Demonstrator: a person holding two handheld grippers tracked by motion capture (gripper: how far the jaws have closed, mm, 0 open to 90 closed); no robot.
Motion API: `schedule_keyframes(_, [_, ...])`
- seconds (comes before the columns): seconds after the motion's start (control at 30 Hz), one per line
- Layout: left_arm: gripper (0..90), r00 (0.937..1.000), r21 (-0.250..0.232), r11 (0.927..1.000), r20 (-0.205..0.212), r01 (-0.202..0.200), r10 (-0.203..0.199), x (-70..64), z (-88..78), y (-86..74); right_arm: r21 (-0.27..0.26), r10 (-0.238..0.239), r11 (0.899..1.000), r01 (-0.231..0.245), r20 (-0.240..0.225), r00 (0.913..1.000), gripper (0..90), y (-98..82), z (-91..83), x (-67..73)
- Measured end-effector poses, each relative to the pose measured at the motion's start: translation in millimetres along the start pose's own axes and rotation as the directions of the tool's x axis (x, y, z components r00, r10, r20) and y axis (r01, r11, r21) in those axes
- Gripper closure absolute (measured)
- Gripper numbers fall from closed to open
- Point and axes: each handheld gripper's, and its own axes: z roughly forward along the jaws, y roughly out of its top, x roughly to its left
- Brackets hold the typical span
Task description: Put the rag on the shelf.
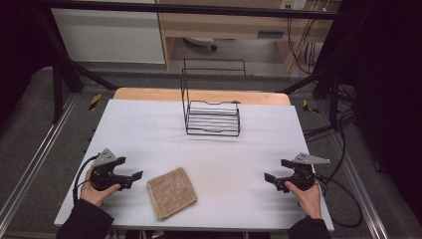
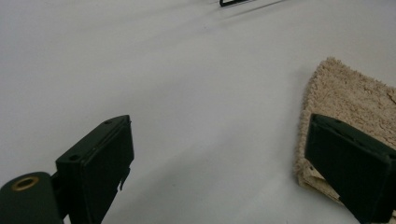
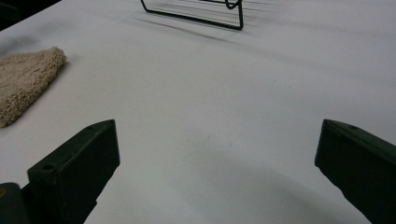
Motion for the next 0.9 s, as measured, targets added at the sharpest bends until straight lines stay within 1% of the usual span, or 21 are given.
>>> schedule_keyframes(0.1, [7.9,1.0,0.008,1.0,-0.002,-0.002,0.002,-0.9,0.5,-0.4,0.001,0.001,1.0,-0.001,-0.001,1.0,0.5,0.1,0.0,0.1])
schedule_keyframes(0.33, [7.7,0.9999,0.005,0.9999,-0.005,-0.014,0.014,-4.9,-1.2,0.6,0.005,0.005,1.0,-0.005,0.004,1.0,0.5,-0.4,1.4,2.2])
schedule_keyframes(0.43, [9.1,0.9997,0.013,0.9997,-0.012,-0.021,0.021,-8.7,-1.4,1.5,0.02,-0.013,1.0,0.013,0.006,0.9999,0.5,0.6,3.7,4.2])
schedule_keyframes(0.5, [10.2,0.9997,0.011,0.9998,-0.013,-0.019,0.019,-10.0,-1.2,2.1,0.023,-0.013,1.0,0.013,0.003,0.9999,0.5,1.1,5.1,6.7])
schedule_keyframes(0.53, [11.3,0.9998,0.01,0.9998,-0.009,-0.019,0.019,-12.9,-0.7,3.3,0.023,-0.013,1.0,0.013,0.003,0.9999,0.6,1.3,5.9,7.9])
schedule_keyframes(0.57, [12.7,0.9998,0.01,0.9998,-0.009,-0.019,0.019,-12.9,-0.7,3.3,0.025,-0.015,1.0,0.015,0.002,0.9999,0.5,1.4,6.5,8.5])
schedule_keyframes(0.6, [13.5,0.9998,0.021,0.9996,-0.001,-0.02,0.02,-16.4,1.2,3.9,0.028,-0.016,0.999,0.016,-0.001,0.9999,0.6,1.6,7.0,8.8])
schedule_keyframes(0.67, [15.5,0.9998,0.029,0.9994,0.006,-0.02,0.02,-18.1,2.6,4.1,0.034,-0.016,0.999,0.016,-0.001,0.9999,0.6,1.5,8.7,9.5])
schedule_keyframes(0.73, [17.9,0.9995,0.056,0.9983,0.028,-0.017,0.015,-23.1,7.2,4.2,0.042,-0.019,0.999,0.019,0.002,0.9998,0.5,1.4,9.6,10.1])
schedule_keyframes(0.8, [20.8,0.9994,0.064,0.9978,0.032,-0.018,0.016,-24.8,8.4,4.2,0.041,-0.014,0.999,0.014,0.001,0.9999,0.6,1.7,10.0,11.3])
schedule_keyframes(0.83, [22.0,0.9991,0.072,0.9973,0.042,-0.01,0.007,-28.5,10.6,4.3,0.041,-0.016,0.999,0.016,-0.001,0.9999,0.5,2.1,10.1,11.6])
schedule_keyframes(0.9, [26.5,0.9987,0.088,0.9961,0.05,-0.006,0.002,-31.8,12.2,4.3,0.039,-0.018,0.999,0.018,-0.002,0.9998,0.6,2.7,10.6,12.6])
